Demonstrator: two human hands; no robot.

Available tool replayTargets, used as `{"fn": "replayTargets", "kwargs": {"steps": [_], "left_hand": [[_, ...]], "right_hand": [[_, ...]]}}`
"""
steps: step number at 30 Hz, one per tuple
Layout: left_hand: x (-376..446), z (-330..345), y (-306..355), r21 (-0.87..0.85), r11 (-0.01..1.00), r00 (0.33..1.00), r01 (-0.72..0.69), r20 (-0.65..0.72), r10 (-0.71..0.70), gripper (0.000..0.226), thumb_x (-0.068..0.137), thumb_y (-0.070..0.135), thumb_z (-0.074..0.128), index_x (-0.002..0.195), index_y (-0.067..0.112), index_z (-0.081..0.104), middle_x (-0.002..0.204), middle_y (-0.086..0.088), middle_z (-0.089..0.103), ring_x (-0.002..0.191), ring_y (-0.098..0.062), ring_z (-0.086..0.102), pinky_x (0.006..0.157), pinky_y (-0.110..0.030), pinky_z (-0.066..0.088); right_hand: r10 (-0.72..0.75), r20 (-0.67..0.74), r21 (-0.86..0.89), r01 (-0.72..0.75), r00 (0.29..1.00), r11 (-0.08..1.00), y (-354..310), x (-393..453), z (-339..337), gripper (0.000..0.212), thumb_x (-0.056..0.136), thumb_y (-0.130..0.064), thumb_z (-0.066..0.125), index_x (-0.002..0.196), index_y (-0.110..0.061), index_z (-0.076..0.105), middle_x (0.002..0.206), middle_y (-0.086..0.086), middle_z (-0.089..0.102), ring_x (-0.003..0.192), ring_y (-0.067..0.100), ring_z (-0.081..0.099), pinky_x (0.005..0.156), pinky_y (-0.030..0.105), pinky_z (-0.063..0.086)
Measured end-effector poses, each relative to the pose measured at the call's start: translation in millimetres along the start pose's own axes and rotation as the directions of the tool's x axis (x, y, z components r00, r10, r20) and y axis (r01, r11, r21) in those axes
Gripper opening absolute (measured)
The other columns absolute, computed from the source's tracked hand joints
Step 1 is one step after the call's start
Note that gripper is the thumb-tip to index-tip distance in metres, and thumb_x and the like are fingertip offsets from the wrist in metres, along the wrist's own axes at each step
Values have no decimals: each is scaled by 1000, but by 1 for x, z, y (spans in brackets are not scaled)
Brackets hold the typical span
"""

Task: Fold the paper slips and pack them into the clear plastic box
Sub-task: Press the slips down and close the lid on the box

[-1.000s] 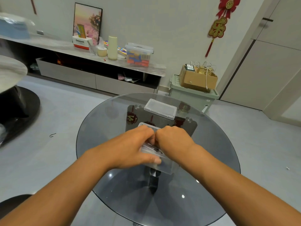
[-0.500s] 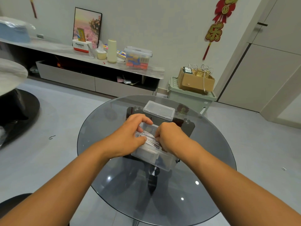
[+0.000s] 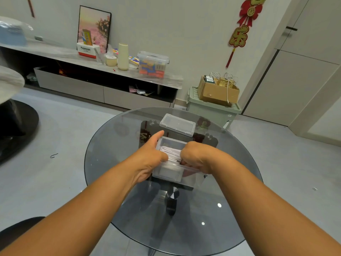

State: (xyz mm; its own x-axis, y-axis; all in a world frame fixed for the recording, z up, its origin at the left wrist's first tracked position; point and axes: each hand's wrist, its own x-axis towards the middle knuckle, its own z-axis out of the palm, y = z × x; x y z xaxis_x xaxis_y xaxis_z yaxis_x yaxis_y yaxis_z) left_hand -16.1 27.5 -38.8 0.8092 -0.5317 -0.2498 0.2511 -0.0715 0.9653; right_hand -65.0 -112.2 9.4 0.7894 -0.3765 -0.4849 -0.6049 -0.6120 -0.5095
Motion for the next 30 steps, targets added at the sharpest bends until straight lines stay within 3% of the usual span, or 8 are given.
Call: {"fn": "replayTargets", "kwargs": {"steps": [3, 5, 9, 13, 17, 22, 26, 30], "left_hand": [[3, 3, 3, -37, 997, 996, 72, -48, -74, 93, 86, -21, 55, 157, 33, 29, 120, -3, 57, 110, -29, 61, 94, -50, 57], [2, 7, 3, -61, 994, 990, 93, -97, -98, 92, 85, -22, 55, 156, 30, 31, 108, 0, 59, 105, -28, 61, 89, -50, 59], [3, 14, 1, -82, 993, 975, 89, -198, -103, 95, 82, -22, 59, 157, 29, 31, 126, -7, 58, 107, -30, 62, 84, -49, 61], [-2, 21, 1, -120, 991, 965, 67, -244, -95, 85, 86, -22, 53, 153, 26, 36, 113, 0, 60, 91, -20, 61, 57, -32, 56], [-9, 29, -1, -111, 992, 975, 57, -208, -79, 57, 88, -19, 45, 120, 26, 57, 92, 0, 65, 77, -16, 62, 42, -22, 49], [-8, 29, -5, -136, 989, 970, 49, -228, -80, 54, 90, -18, 42, 115, 29, 55, 96, -2, 67, 81, -19, 64, 50, -27, 52], [-7, 35, -11, -126, 992, 972, 25, -228, -54, 60, 91, -17, 43, 128, 29, 52, 107, -4, 67, 92, -22, 65, 58, -31, 56], [-4, 39, -18, -71, 997, 976, -4, -219, -12, 62, 89, -17, 40, 128, 28, 56, 107, -5, 69, 96, -23, 68, 66, -34, 61]], "right_hand": [[24, 41, 33, -25, 999, 999, 1, 0, -4, 29, 101, -4, 41, 106, 3, 69, 101, 19, 75, 97, 33, 75, 92, 47, 61], [18, 43, -79, -14, 999, 997, -4, -10, -10, 28, 103, -4, 44, 111, 8, 68, 96, 16, 73, 88, 27, 74, 91, 42, 62], [38, 52, -271, -23, 998, 962, -15, -16, -19, 30, 106, -16, 48, 106, 10, 64, 97, 20, 77, 81, 31, 77, 85, 42, 64], [96, 171, -345, -31, 981, 938, -24, -15, -20, 34, 107, -29, 53, 116, 4, 60, 100, 18, 78, 91, 31, 78, 95, 47, 60], [62, 179, -358, 7, 982, 934, -22, -13, -13, 26, 107, -30, 51, 109, -6, 59, 100, 12, 80, 95, 24, 78, 98, 37, 55], [75, 174, -121, -54, 982, 991, -9, -10, -15, 20, 108, -17, 49, 104, -1, 60, 99, 15, 79, 92, 26, 78, 89, 34, 60], [-5, 11, -271, 7, 1000, 963, -7, -9, -19, 26, 106, -12, 51, 117, 8, 63, 88, 7, 74, 66, 16, 67, 59, 24, 51], [-118, -175, -231, 76, 977, 970, 0, 5, -15, 16, 100, -9, 56, 110, -1, 65, 98, 14, 66, 83, 26, 63, 67, 31, 56]]}}
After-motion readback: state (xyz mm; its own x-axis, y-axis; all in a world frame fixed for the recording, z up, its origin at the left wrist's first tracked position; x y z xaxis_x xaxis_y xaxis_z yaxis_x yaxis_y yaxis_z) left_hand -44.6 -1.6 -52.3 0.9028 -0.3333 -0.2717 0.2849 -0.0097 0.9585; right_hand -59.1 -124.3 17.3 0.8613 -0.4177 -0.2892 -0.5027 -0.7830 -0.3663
